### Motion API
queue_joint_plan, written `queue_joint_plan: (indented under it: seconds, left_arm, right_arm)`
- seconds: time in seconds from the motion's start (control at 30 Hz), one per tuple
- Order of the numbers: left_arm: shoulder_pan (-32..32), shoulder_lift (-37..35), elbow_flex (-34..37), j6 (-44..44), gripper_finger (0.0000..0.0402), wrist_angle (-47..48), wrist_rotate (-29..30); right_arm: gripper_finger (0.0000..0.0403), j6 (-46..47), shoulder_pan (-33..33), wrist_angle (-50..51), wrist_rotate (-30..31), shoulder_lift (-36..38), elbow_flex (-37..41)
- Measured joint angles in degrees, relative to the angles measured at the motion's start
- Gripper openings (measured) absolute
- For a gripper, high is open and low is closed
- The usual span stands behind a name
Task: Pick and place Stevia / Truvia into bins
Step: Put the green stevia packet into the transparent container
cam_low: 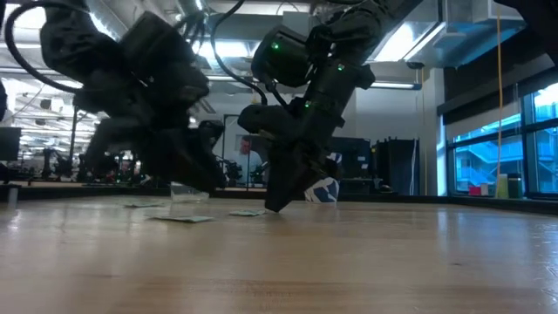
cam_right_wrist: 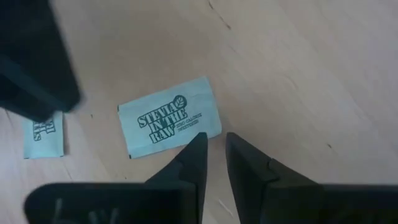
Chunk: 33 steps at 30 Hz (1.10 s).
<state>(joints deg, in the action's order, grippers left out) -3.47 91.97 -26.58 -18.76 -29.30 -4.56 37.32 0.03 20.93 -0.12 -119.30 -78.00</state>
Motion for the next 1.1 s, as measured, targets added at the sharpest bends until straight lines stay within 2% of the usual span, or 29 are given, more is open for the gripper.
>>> queue_joint_plan:
  seconds: [0.2, 0.4, 0.67, 1.1]
  left_arm:
    - [0.02, 5.45, -3.22, -1.81, 0.0092, -0.11, 1.82]
    - [0.38, 8.15, -5.09, -0.31, 0.0096, -0.09, 0.79]
    - [1.75, 11.13, -5.52, 9.44, 0.0054, -0.81, -1.55]
    - [1.75, 11.25, -5.41, 8.56, 0.0009, -0.22, -1.31]
  right_arm:
    - [0.0062, -0.02, 0.00, -0.11, 0.04, 0.04, 0.00]
    - [0.0062, -0.04, 0.00, -0.17, 0.00, 0.04, 0.00]
    - [0.0062, -0.04, 0.00, -0.57, -0.04, 0.04, 0.00]
    - [0.0062, -0.01, -0.31, -2.88, -1.69, 0.11, 0.00]
